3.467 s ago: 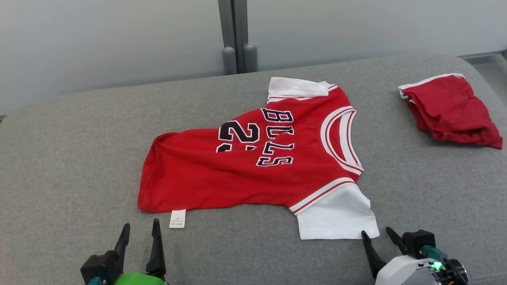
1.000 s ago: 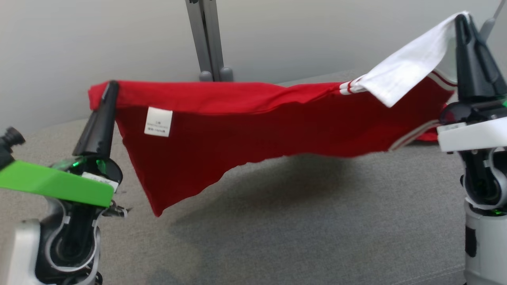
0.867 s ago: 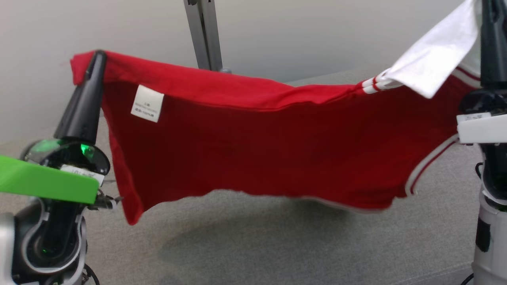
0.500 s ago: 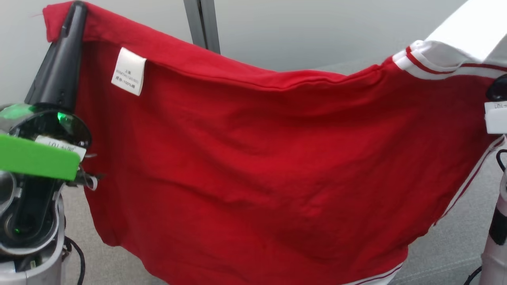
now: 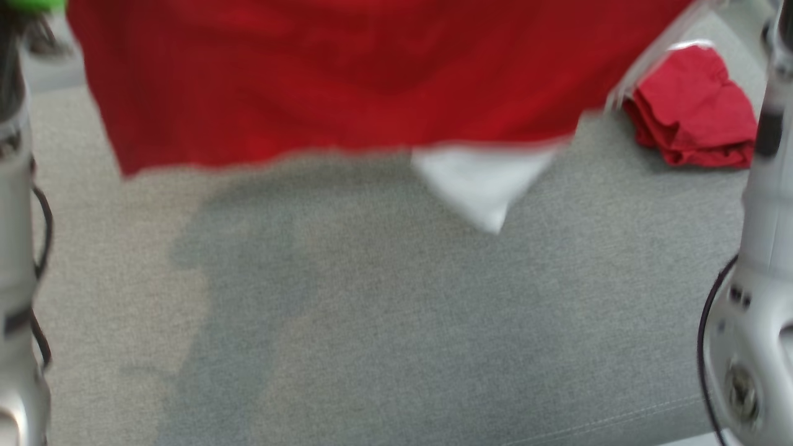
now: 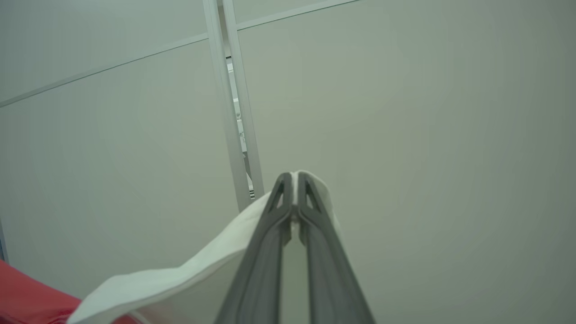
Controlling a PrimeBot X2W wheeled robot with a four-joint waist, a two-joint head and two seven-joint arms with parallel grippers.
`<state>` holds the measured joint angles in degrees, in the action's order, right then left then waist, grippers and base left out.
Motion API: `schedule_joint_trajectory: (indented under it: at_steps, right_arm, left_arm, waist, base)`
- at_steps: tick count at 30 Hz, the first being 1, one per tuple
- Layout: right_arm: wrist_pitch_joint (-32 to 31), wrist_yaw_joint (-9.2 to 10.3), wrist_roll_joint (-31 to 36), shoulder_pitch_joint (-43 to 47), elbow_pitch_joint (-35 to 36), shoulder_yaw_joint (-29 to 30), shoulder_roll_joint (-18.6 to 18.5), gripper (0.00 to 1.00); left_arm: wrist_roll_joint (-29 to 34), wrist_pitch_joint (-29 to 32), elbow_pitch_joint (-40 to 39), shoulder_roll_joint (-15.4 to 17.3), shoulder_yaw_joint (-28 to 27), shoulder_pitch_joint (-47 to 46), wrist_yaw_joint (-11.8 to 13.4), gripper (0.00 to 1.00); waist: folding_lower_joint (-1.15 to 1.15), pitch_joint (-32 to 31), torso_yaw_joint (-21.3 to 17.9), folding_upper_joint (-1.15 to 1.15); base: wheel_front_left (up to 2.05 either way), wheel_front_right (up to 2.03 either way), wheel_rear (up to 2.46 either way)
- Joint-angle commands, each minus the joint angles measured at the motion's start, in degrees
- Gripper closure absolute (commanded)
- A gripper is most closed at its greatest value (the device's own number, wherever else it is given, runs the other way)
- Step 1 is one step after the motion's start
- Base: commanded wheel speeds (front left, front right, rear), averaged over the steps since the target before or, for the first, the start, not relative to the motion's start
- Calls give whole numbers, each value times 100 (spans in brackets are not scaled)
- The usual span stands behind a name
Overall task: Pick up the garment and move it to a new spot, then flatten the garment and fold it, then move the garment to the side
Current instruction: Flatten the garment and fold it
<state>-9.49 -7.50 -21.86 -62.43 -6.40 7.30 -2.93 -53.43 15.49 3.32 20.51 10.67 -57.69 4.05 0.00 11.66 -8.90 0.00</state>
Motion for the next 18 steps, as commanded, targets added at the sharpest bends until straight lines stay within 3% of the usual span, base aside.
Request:
schedule_joint_trajectory:
  at_steps: [1, 4, 9, 12, 18]
  right_arm:
    - [186, 4, 143, -420, -346, 12, -1, 100]
    - [629, 4, 421, -1376, -1227, -79, -1, 100]
    - [1317, 5, 329, -2245, -2255, -436, -6, 100]
    - [1651, 5, 133, -2356, -2649, -739, -1, 100]
    - [2150, 5, -172, -1849, -3110, -1294, -5, 100]
  left_arm:
    - [117, -120, 320, -15, 11, -444, -67, 100]
    - [423, -438, 1143, -50, 65, -1401, -174, 100]
    - [804, -988, 2212, -110, 207, -2401, -485, 100]
    - [848, -1374, 2730, -221, 211, -2644, -671, 100]
    - [729, -1872, 3408, -332, 391, -2285, -1068, 100]
  waist:
    - [0, 656, 12, 0]
    - [0, 958, -68, 0]
    - [0, 1436, -216, 0]
    - [0, 1794, -233, 0]
    - [0, 2202, -187, 0]
  base:
    - [0, 0, 0]
    - [0, 0, 0]
    - [0, 0, 0]
    - [0, 0, 0]
    - [0, 0, 0]
